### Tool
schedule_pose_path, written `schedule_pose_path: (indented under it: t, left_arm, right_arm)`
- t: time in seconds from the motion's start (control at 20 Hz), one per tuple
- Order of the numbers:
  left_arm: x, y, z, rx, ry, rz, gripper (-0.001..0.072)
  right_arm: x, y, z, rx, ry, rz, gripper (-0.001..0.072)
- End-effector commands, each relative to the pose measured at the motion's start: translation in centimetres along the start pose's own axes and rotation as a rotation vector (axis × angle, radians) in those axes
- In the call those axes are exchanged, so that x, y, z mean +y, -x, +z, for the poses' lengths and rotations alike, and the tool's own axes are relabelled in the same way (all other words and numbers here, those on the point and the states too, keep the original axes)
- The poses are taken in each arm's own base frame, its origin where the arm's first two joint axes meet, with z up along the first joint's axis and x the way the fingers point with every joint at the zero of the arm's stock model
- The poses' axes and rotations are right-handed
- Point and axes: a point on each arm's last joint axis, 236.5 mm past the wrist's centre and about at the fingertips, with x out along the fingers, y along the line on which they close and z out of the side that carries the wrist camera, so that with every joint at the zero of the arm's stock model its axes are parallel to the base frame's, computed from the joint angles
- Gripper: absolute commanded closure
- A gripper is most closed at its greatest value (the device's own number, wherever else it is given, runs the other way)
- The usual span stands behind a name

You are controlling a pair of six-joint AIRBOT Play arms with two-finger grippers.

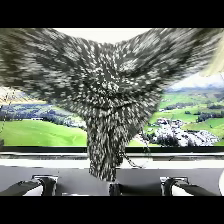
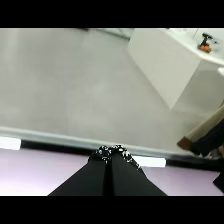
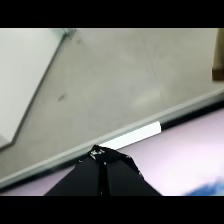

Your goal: Fold the clothes and pants, and hang the long-sleeved shirts on hangers.

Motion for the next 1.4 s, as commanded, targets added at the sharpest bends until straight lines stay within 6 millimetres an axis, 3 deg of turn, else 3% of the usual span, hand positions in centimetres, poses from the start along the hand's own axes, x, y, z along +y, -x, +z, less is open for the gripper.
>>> schedule_pose_path:
  t: [0.0, 0.1, 0.2, 0.3, 0.35, 0.4, 0.45, 0.5, 0.6, 0.7, 0.8, 0.95, 1.15, 1.25, 1.35]
  left_arm:
    - [5.8, -9.5, -13.3, 0.295, 0.102, 0.11, 0.0692]
    - [7.9, -11.6, -20.5, 0.466, 0.154, 0.162, 0.0692]
    - [8.8, -12.5, -27.0, 0.626, 0.209, 0.183, 0.0691]
    - [8.4, -12.4, -31.2, 0.744, 0.276, 0.175, 0.0689]
    - [8.1, -12.4, -32.4, 0.779, 0.308, 0.166, 0.0645]
    - [7.9, -12.2, -32.7, 0.794, 0.329, 0.16, 0.046]
    - [8.0, -12.1, -32.2, 0.792, 0.342, 0.158, 0.0194]
    - [8.5, -11.6, -31.2, 0.786, 0.353, 0.162, -0.0013]
    - [10.6, -9.7, -28.0, 0.768, 0.365, 0.194, -0.0013]
    - [13.7, -6.3, -25.8, 0.8, 0.324, 0.26, -0.0013]
    - [16.4, -2.4, -25.9, 0.842, 0.301, 0.326, -0.0013]
    - [18.0, 2.7, -29.9, 0.864, 0.384, 0.383, -0.0013]
    - [15.4, 7.6, -37.6, 0.877, 0.57, 0.34, -0.0013]
    - [14.3, 9.3, -40.4, 0.903, 0.643, 0.315, -0.0013]
    - [13.7, 10.3, -42.4, 0.944, 0.67, 0.3, -0.0013]
  right_arm:
    - [-7.4, -9.9, -14.0, 0.381, -0.153, -0.111, 0.0689]
    - [-11.2, -11.6, -21.1, 0.58, -0.171, -0.19, 0.0689]
    - [-14.0, -11.6, -26.5, 0.752, -0.156, -0.246, 0.0684]
    - [-15.5, -10.6, -29.7, 0.88, -0.124, -0.273, 0.0614]
    - [-15.7, -10.1, -30.2, 0.913, -0.093, -0.265, 0.0466]
    - [-15.3, -9.6, -30.1, 0.931, -0.06, -0.247, 0.0225]
    - [-15.1, -8.8, -29.5, 0.944, -0.015, -0.226, 0.0031]
    - [-14.8, -7.8, -28.7, 0.959, 0.027, -0.208, 0.0018]
    - [-14.7, -5.0, -27.0, 1.003, 0.125, -0.177, 0.0018]
    - [-13.9, -3.1, -25.6, 1.01, 0.069, -0.151, 0.0018]
    - [-11.8, -1.6, -27.4, 1.049, 0.002, -0.086, 0.0019]
    - [-9.1, 1.8, -35.7, 1.219, -0.017, -0.037, 0.0018]
    - [-4.7, 7.8, -48.5, 1.463, -0.002, 0.057, 0.0018]
    - [-2.7, 10.1, -53.0, 1.516, -0.002, 0.085, 0.0019]
    - [-1.6, 11.8, -55.9, 1.539, 0.007, 0.097, 0.0032]
